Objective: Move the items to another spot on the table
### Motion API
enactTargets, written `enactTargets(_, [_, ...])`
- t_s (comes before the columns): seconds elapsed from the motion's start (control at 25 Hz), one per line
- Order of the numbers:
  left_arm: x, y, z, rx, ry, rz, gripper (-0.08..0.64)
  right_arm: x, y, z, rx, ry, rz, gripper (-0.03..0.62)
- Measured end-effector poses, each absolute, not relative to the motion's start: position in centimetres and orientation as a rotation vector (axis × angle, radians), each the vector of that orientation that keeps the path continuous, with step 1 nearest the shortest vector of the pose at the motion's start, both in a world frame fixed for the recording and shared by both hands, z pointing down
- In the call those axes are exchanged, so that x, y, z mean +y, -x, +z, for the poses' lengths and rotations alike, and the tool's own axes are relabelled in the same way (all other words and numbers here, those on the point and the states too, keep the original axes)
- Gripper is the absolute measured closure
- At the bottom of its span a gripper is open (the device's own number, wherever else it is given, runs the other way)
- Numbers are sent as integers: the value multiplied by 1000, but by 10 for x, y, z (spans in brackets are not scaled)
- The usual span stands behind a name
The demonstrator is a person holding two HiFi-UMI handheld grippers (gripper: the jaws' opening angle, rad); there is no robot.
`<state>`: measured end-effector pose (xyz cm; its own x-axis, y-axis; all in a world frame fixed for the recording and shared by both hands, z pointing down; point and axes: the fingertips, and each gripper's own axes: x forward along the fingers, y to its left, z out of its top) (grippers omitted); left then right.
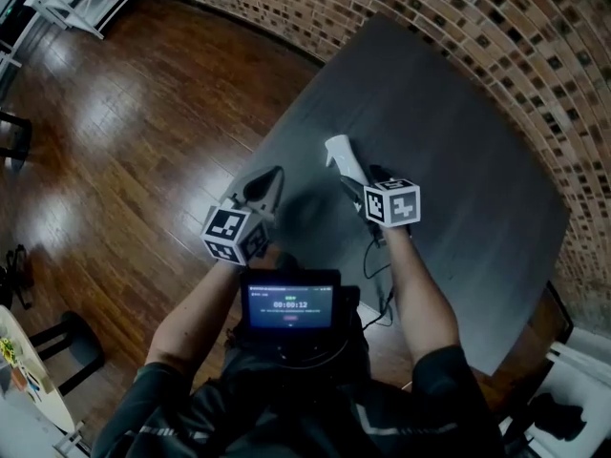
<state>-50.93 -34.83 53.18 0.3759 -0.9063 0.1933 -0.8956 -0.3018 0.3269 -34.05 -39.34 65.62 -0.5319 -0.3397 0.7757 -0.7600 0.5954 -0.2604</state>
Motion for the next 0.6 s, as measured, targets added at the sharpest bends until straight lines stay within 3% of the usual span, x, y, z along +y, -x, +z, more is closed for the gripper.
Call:
enactTargets(0.2, [-338,514,502,-1534,-2333,-113,566,-385,331,601,-2207,-972,727,254])
enactTargets(0.4, [-320,512,470,-1523,-2433,-137,566,-364,307,538,-2289,-1185,619,444])
enactTargets(0.56, [-295,504,435,-1533,-2510,-169,566,-339,284,499,-2351,-1291,586,469])
enactTargets(0.6, [-289,502,426,-1540,-2523,-190,566,-332,278,489,-2368,-1311,574,516])
